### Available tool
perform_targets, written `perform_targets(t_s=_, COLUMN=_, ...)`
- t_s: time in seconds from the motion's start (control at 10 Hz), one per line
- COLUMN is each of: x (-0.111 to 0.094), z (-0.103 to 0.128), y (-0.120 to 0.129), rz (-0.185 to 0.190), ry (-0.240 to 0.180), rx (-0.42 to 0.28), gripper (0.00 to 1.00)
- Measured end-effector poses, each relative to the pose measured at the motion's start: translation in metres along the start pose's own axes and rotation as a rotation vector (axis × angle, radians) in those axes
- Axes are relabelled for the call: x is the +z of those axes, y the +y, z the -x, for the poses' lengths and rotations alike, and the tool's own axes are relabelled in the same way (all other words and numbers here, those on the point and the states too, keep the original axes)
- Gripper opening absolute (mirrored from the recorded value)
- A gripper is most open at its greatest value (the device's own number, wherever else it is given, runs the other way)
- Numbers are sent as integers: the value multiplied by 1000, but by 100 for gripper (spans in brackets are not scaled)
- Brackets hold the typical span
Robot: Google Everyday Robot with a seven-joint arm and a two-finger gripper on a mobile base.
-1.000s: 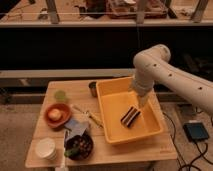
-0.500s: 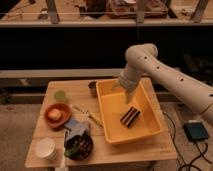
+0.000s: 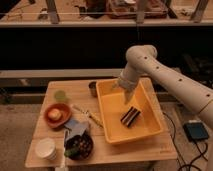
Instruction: Place eraser in table surface
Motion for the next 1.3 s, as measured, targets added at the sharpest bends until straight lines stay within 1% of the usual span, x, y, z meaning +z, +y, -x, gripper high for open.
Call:
perform_targets(t_s=0.1, x=11, z=-2, y=6, rz=3, ry=-18, rx=1, gripper=65)
perform_targets(t_s=0.2, x=26, z=-5, y=13, rz=11, ry=-35, rx=4, gripper=65)
perform_targets(t_s=0.3, x=46, z=-8, y=23, rz=24, ry=-55, rx=8, gripper=65)
perform_targets(t_s=0.5, x=69, z=-12, y=40, rz=51, ry=-77, rx=19, gripper=65)
perform_targets(t_s=0.7, x=76, z=-13, y=51, rz=82, ry=-79, rx=26, gripper=65)
perform_targets(t_s=0.9, x=80, z=-14, y=59, rz=114, ry=-64, rx=35, gripper=65)
perform_targets(t_s=1.0, x=81, z=-15, y=63, rz=124, ry=-55, rx=38, gripper=65)
perform_targets(t_s=1.3, x=86, z=-20, y=74, rz=136, ry=-37, rx=37, gripper=65)
